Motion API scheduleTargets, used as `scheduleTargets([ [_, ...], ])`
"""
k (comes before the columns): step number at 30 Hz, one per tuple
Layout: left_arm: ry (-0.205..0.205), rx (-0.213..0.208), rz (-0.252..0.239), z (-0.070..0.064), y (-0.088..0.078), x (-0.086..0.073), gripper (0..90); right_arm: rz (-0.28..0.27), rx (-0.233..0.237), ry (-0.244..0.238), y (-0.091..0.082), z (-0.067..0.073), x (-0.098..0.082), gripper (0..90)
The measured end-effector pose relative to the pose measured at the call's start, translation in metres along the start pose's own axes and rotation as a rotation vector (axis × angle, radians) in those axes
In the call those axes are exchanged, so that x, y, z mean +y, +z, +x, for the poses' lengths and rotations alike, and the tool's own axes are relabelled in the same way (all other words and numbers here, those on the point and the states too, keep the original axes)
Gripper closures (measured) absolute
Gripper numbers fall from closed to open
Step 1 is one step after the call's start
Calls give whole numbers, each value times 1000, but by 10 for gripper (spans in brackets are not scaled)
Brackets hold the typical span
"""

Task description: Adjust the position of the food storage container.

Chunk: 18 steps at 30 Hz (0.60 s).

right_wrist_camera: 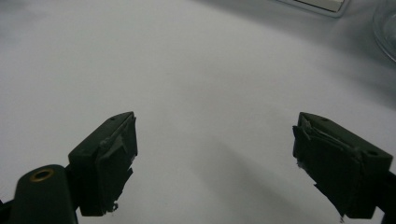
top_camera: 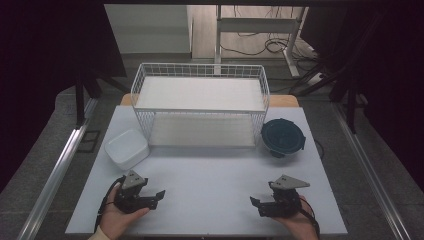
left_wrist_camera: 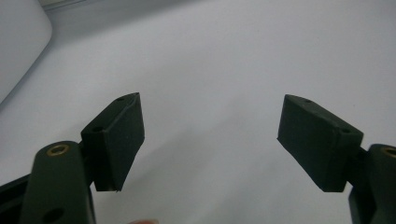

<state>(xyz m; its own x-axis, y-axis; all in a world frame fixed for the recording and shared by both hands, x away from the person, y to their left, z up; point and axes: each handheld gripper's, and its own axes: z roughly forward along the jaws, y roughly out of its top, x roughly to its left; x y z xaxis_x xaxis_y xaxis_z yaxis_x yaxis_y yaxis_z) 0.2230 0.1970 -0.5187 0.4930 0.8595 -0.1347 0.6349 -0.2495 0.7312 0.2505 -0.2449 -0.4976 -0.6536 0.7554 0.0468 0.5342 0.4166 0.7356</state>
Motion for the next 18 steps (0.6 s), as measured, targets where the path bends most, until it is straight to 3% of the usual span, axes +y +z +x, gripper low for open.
scheduleTargets([
  [12,29,1,2,-4,2,-1,217,-6,11,-10,-1,-4,2,161],
  [18,20,-15,-6,-5,-2,-2,210,-3,15,-30,-6,6,4,204],
])
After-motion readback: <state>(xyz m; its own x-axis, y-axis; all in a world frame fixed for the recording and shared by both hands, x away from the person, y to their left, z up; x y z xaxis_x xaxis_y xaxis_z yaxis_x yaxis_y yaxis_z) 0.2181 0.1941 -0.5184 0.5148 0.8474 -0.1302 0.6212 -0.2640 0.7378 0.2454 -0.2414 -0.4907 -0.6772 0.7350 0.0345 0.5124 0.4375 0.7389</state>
